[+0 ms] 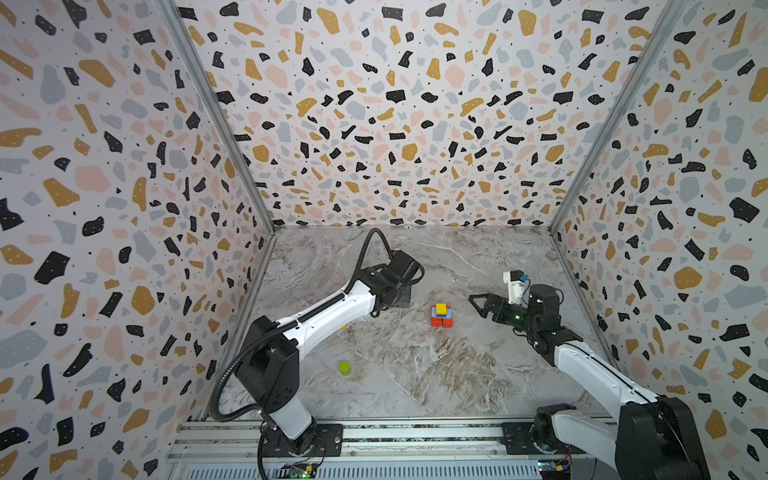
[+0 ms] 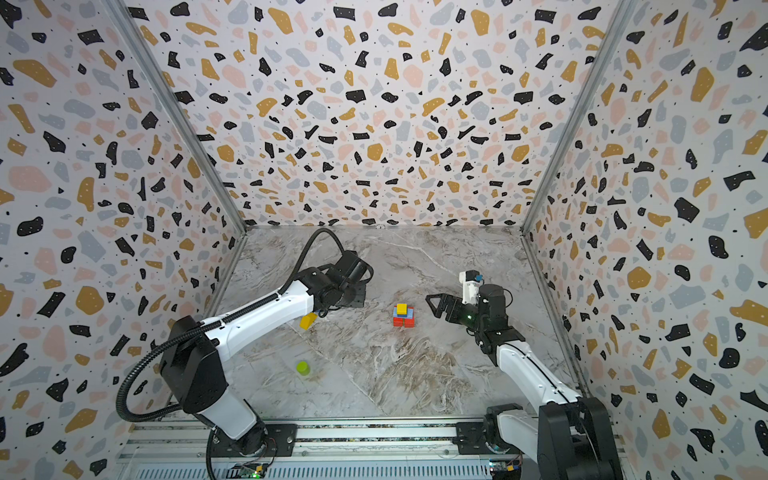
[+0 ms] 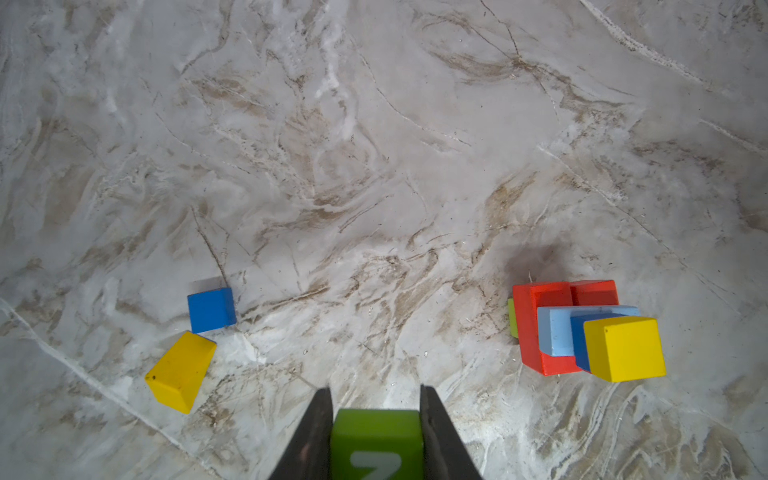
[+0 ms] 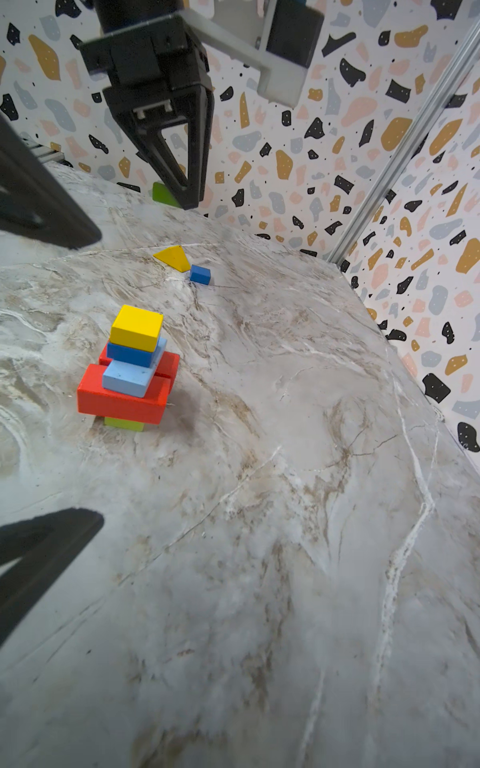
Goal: Build the wood block tower
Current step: 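Lift the green '2' block and carry it over the stack with the left gripper, then lower the green '2' block onto the yellow cube with the left gripper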
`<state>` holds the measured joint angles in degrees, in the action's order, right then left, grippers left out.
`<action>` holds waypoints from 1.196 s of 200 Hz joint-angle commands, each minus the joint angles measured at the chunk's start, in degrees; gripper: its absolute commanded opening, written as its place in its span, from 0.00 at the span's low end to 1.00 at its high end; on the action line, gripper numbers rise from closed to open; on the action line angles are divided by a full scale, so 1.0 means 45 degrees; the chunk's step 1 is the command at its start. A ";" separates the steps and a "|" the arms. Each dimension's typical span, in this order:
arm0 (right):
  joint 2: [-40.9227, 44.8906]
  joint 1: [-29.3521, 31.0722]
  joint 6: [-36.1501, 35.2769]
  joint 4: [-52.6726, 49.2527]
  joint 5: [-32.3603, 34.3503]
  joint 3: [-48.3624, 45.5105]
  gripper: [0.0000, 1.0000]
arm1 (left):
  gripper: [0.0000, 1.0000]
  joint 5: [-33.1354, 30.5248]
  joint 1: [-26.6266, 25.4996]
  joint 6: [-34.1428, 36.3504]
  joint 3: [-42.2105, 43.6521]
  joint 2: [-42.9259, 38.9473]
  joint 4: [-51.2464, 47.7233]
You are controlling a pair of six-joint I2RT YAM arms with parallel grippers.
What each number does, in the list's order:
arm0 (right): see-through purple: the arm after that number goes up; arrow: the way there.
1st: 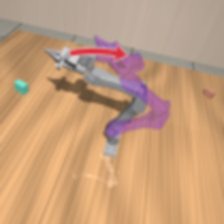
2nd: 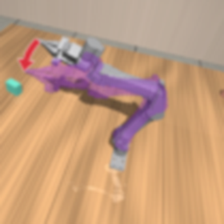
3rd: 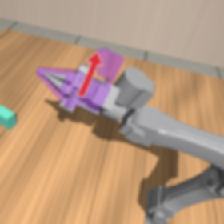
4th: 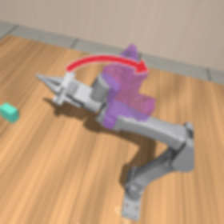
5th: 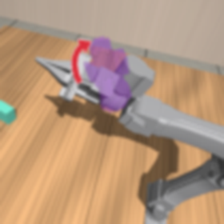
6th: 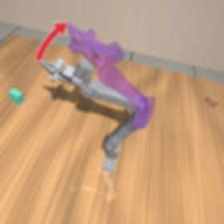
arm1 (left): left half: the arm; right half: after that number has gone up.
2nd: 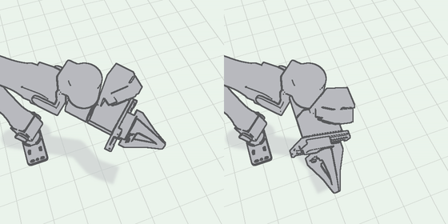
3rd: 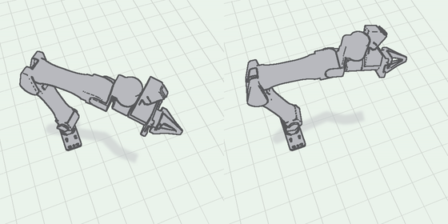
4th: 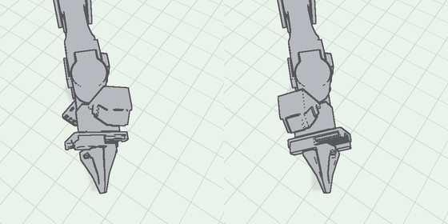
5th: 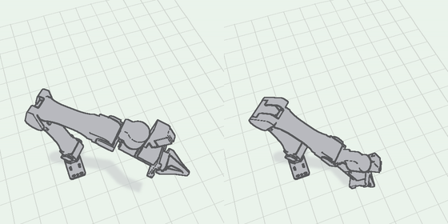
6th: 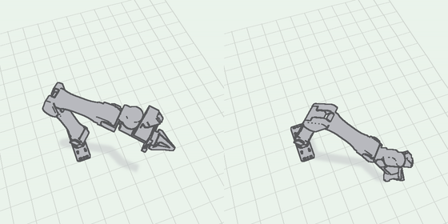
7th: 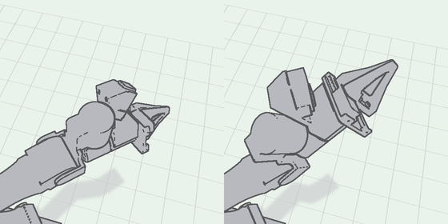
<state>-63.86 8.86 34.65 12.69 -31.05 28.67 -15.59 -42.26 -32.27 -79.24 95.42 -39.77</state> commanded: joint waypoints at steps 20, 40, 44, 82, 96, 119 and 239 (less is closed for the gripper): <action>0.0048 -0.0346 0.1203 0.0326 0.0468 -0.0242 0.99 | 0.26 -0.0436 -0.0500 -0.1026 -0.1229 0.0700 -0.0883; 0.0088 -0.0363 0.1525 0.0319 0.0783 -0.0368 0.99 | 0.26 -0.0595 -0.0810 -0.1441 -0.1890 0.1139 -0.1011; 0.0113 -0.0381 0.1587 0.0325 0.0820 -0.0391 0.99 | 0.26 -0.0640 -0.0881 -0.1543 -0.2036 0.1227 -0.1035; 0.0410 -0.0414 0.1694 0.0196 0.1064 -0.0525 0.99 | 0.26 -0.0739 -0.1503 -0.2270 -0.3437 0.2354 -0.1207; 0.0536 -0.0469 0.1719 0.0175 0.1137 -0.0566 0.99 | 0.26 -0.0855 -0.1712 -0.2444 -0.3975 0.2795 -0.1316; 0.0599 -0.0620 0.1829 0.0032 0.1081 -0.0549 0.99 | 0.26 -0.0930 -0.1971 -0.2792 -0.4575 0.3396 -0.1371; 0.0357 -0.0949 0.2523 0.0679 0.0735 -0.1072 0.99 | 0.26 -0.1144 -0.2588 -0.3626 -0.5933 0.4733 -0.1224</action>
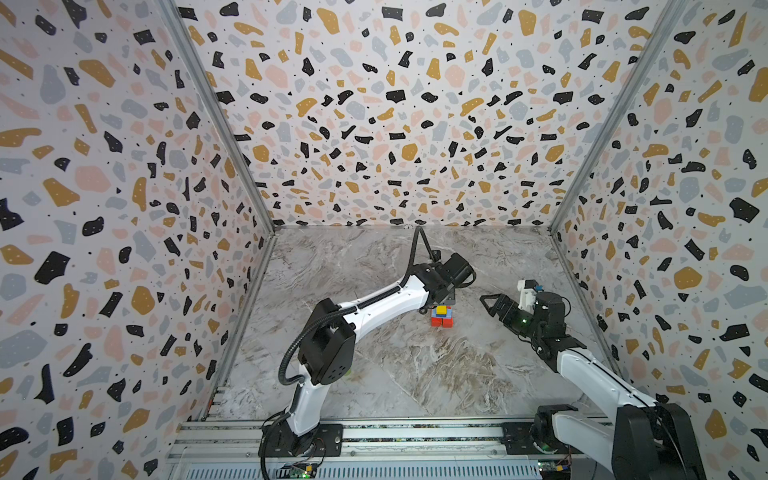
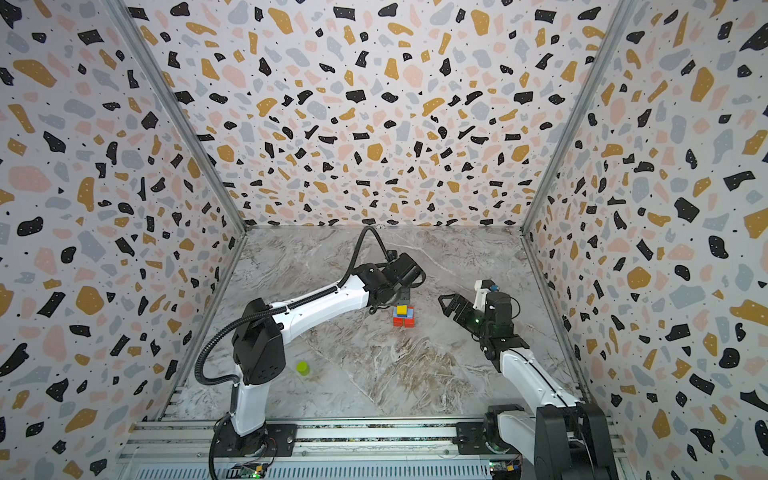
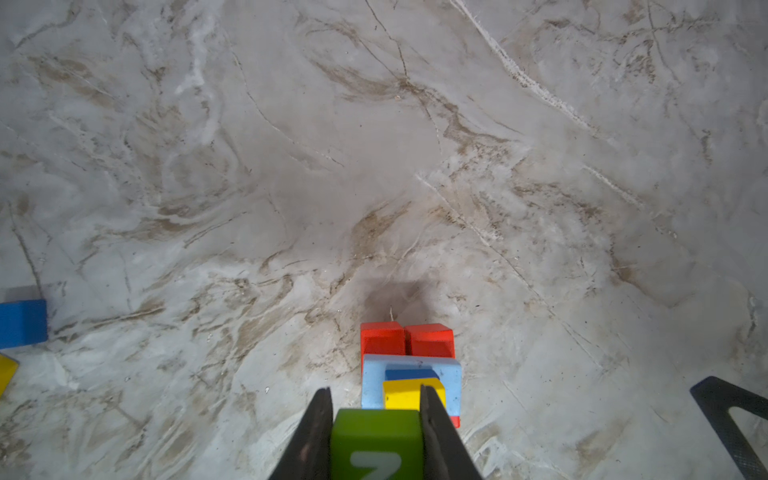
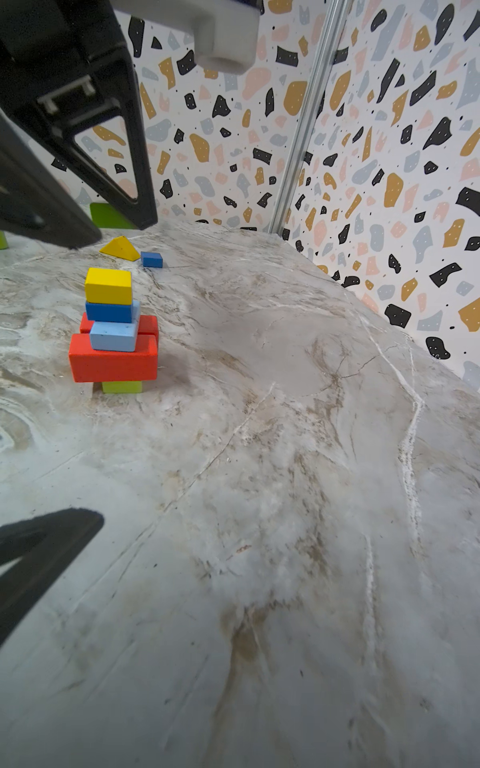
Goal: Build the wood block tower
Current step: 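Lower the green '2' block onto the yellow cube with the left gripper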
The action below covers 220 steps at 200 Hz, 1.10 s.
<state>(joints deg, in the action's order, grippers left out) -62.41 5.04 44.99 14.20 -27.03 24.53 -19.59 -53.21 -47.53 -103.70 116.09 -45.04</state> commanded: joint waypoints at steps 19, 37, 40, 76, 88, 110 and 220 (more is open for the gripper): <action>-0.0017 -0.0129 0.0279 0.0444 -0.0224 -0.0207 0.99 | 0.26 -0.0301 -0.0255 -0.0262 -0.0728 0.0263 -0.0084; -0.0047 -0.0167 0.0340 0.0468 -0.0272 -0.0242 0.99 | 0.26 -0.0333 -0.0343 -0.0293 -0.0832 0.0353 -0.0216; -0.0043 -0.0178 0.0347 0.0487 -0.0274 -0.0265 0.99 | 0.26 -0.0333 -0.0348 -0.0297 -0.0814 0.0354 -0.0218; -0.0024 -0.0184 0.0363 0.0556 -0.0291 -0.0301 0.99 | 0.25 -0.0382 -0.0490 -0.0379 -0.0572 0.0295 -0.0150; -0.0029 -0.0192 0.0354 0.0549 -0.0320 -0.0311 0.99 | 0.25 -0.0425 -0.0543 -0.0395 -0.0449 0.0257 -0.0149; 0.0034 -0.0187 0.0245 0.0527 -0.0385 -0.0281 0.99 | 0.25 -0.0456 -0.0597 -0.0490 -0.0002 0.0086 0.0057; 0.0081 -0.0196 0.0138 0.0384 -0.0397 -0.0260 0.99 | 0.25 -0.0433 -0.0655 -0.0611 0.0448 0.0147 0.0483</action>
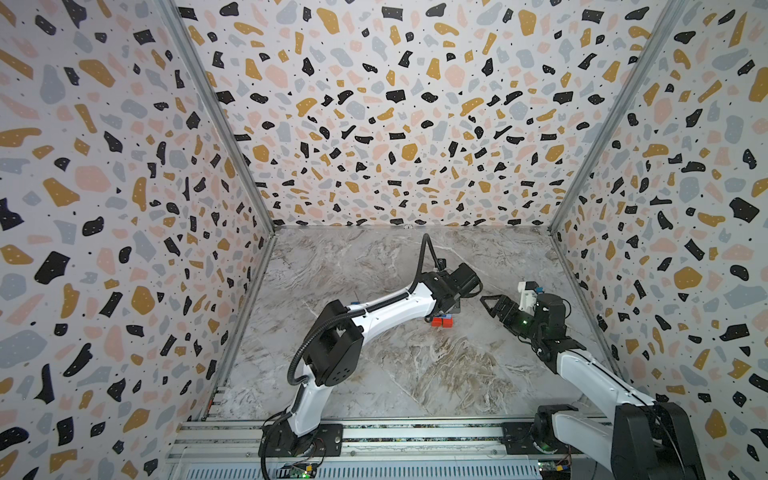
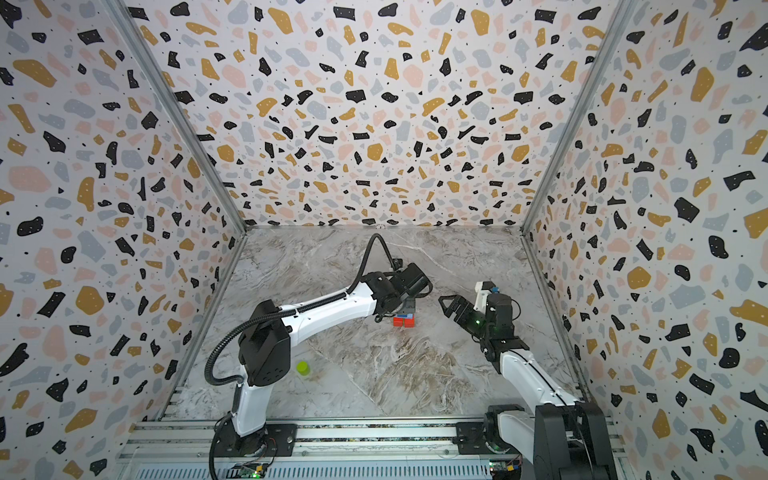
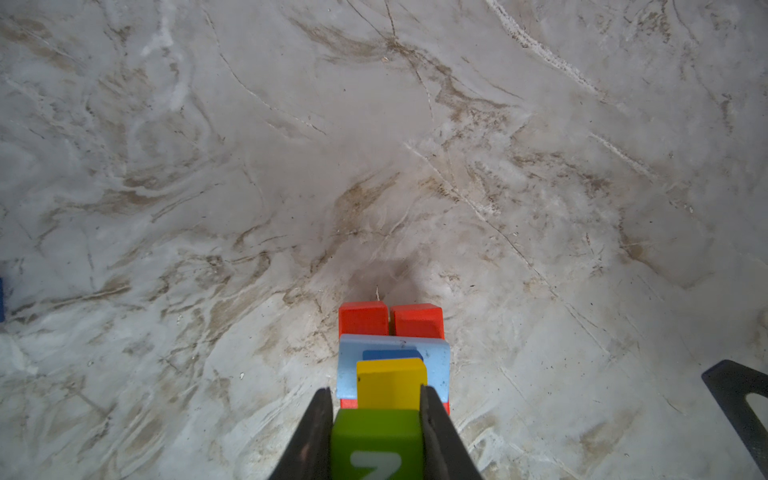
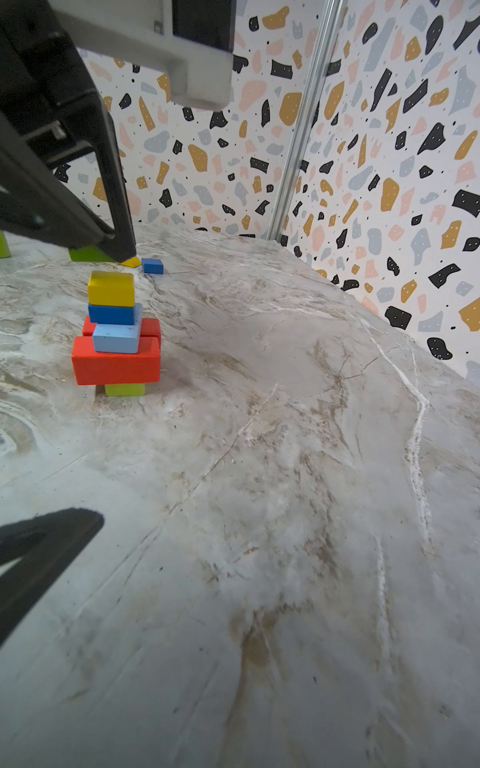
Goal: Build the wood block tower
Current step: 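Lower the green '2' block onto the yellow cube with the left gripper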
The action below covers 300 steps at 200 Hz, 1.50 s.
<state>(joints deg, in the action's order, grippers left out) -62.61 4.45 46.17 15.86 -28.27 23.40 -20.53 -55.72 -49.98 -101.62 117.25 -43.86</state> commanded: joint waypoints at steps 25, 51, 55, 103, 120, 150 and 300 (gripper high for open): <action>0.0121 -0.0066 -0.0134 0.0026 -0.0145 -0.0020 0.99 | 0.25 -0.0123 -0.0107 -0.0071 -0.0073 -0.0011 0.0331; 0.0099 -0.0059 -0.0126 0.0013 -0.0163 -0.0010 0.99 | 0.25 -0.0088 -0.0131 -0.0072 -0.0205 0.0095 0.0353; 0.0087 -0.0053 -0.0134 0.0025 -0.0168 0.0003 0.99 | 0.25 -0.0088 -0.0145 -0.0058 -0.0219 0.0113 0.0351; 0.0095 -0.0059 -0.0146 0.0033 -0.0177 -0.0019 0.99 | 0.25 -0.0047 -0.0198 -0.0066 -0.0454 0.0348 0.0308; 0.0090 -0.0075 -0.0159 0.0032 -0.0179 -0.0009 0.99 | 0.25 -0.0049 -0.0209 -0.0074 -0.0444 0.0390 0.0293; 0.0101 -0.0083 -0.0145 0.0035 -0.0165 -0.0007 0.99 | 0.25 -0.0091 -0.0223 -0.0067 -0.0397 0.0362 0.0293; 0.0010 -0.0074 -0.0180 0.0089 -0.0223 -0.0012 0.99 | 0.26 -0.0525 -0.0191 0.0090 -0.0893 0.0604 -0.0193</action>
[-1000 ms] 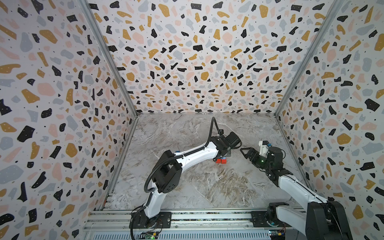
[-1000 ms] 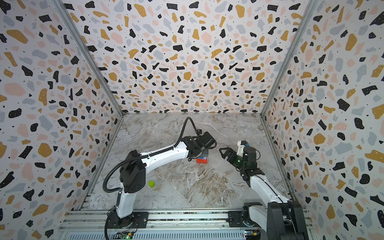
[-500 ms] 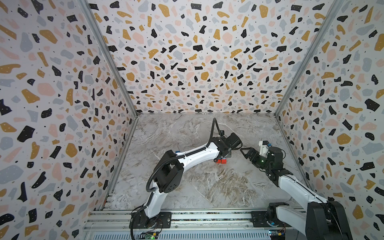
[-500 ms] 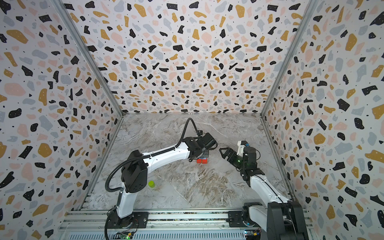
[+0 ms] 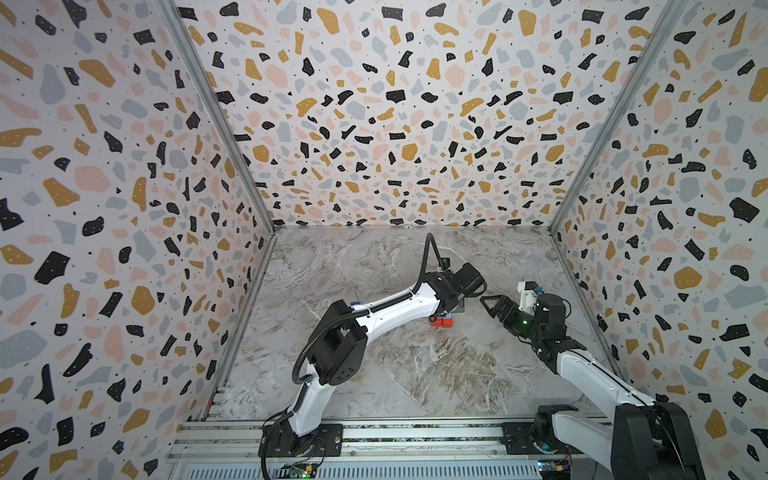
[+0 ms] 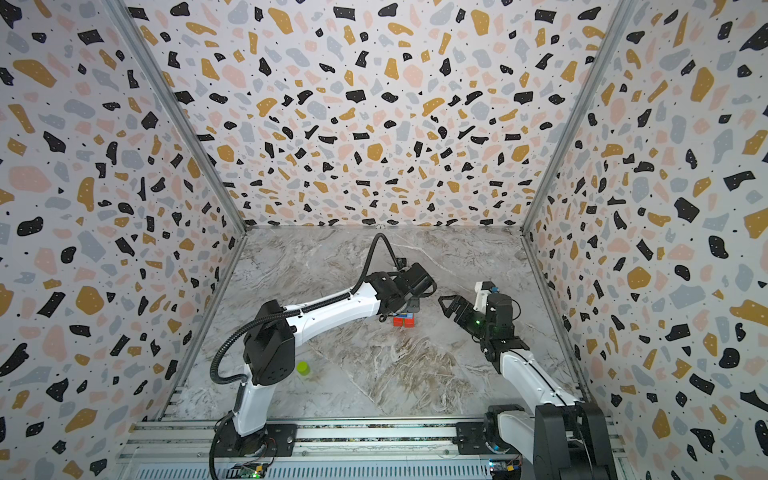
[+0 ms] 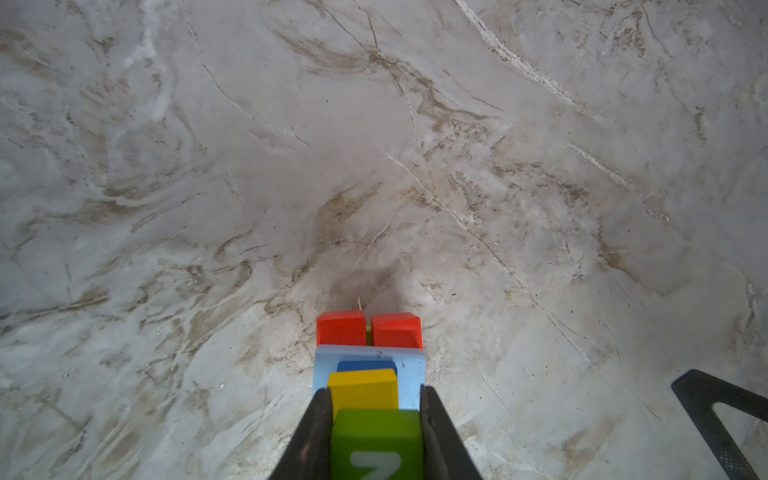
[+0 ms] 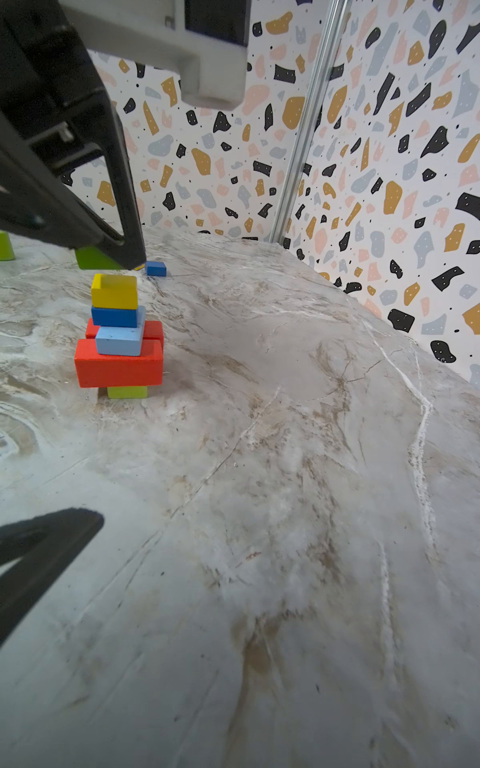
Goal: Build the wood block tower
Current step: 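Lower the green '2' block onto the yellow cube with the left gripper, then open the left gripper and withdraw it while the right arm reaches forward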
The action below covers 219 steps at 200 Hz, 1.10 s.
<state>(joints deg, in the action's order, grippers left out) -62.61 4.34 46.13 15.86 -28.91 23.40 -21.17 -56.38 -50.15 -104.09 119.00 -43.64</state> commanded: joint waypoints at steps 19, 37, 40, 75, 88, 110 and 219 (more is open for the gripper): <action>0.0023 -0.0047 -0.0156 0.0089 -0.0081 -0.0006 0.99 | 0.26 -0.0400 -0.0006 0.0149 -0.0325 0.0233 -0.0285; 0.0004 -0.0047 -0.0154 0.0108 -0.0082 -0.0013 0.99 | 0.26 -0.0395 0.0016 0.0178 -0.0325 0.0273 -0.0303; 0.0007 -0.0056 -0.0158 0.0094 -0.0086 -0.0018 0.99 | 0.26 -0.0394 0.0025 0.0186 -0.0325 0.0274 -0.0308; -0.0051 -0.0049 -0.0158 0.0112 -0.0080 -0.0022 0.99 | 0.26 -0.0306 0.0027 0.0188 -0.0345 0.0362 -0.0230; -0.0051 -0.0051 -0.0156 0.0121 -0.0081 -0.0024 0.99 | 0.26 -0.0296 0.0026 0.0188 -0.0325 0.0409 -0.0225; -0.0046 -0.0057 -0.0173 0.0114 -0.0103 -0.0012 0.99 | 0.26 -0.0254 0.0010 0.0189 -0.0284 0.0479 -0.0181; -0.0108 -0.0065 -0.0228 0.0204 -0.0218 -0.0023 0.99 | 0.50 -0.0348 0.0036 0.0285 -0.0652 0.0489 -0.0303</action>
<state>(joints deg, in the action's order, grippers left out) -63.16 4.34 46.00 16.27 -29.12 23.40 -21.85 -56.31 -49.63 -104.77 120.62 -44.21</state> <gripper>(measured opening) 0.991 0.452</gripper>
